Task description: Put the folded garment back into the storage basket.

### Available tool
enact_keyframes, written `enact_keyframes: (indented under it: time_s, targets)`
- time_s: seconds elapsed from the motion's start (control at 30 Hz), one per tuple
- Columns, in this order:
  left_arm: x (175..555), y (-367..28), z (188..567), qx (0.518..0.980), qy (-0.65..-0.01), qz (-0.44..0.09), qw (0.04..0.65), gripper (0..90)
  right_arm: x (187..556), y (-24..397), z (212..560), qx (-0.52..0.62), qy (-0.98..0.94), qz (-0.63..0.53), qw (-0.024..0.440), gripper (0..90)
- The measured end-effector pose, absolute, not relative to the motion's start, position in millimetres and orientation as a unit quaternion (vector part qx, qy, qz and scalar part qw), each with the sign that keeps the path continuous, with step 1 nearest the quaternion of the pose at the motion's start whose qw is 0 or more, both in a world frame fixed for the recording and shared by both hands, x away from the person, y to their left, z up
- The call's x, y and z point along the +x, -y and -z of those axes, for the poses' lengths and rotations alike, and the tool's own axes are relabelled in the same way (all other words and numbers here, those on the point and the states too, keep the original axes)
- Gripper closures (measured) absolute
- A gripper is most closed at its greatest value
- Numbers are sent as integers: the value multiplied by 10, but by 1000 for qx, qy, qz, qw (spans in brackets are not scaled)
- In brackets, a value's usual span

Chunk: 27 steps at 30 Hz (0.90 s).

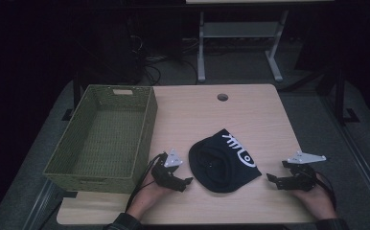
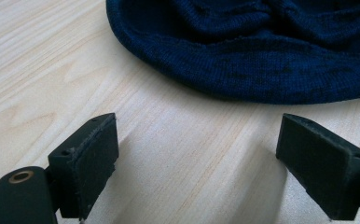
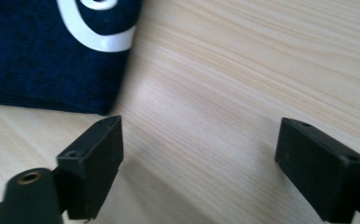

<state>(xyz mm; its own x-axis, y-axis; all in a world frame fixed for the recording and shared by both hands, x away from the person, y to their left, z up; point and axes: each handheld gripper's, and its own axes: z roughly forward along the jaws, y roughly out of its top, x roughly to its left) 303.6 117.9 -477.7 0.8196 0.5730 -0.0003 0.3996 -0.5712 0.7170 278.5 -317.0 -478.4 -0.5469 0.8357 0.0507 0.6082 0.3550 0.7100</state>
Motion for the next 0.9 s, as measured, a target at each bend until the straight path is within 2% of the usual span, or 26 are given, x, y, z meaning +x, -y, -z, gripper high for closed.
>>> enact_keyframes:
  time_s: [0.27, 0.6, 0.9]
  targets:
    - [3029, -1145, 4729, 886, -280, -115, 351, 129, 2773, 3133, 4827, 437, -813, -345, 169, 60]
    - [3037, -1028, 4452, 900, -266, -102, 329, 129, 2775, 3129, 4830, 438, -813, -344, 169, 53]
    - [3166, -755, 4148, 910, -238, -74, 331, 131, 2777, 3130, 4830, 437, -813, -345, 170, 53]
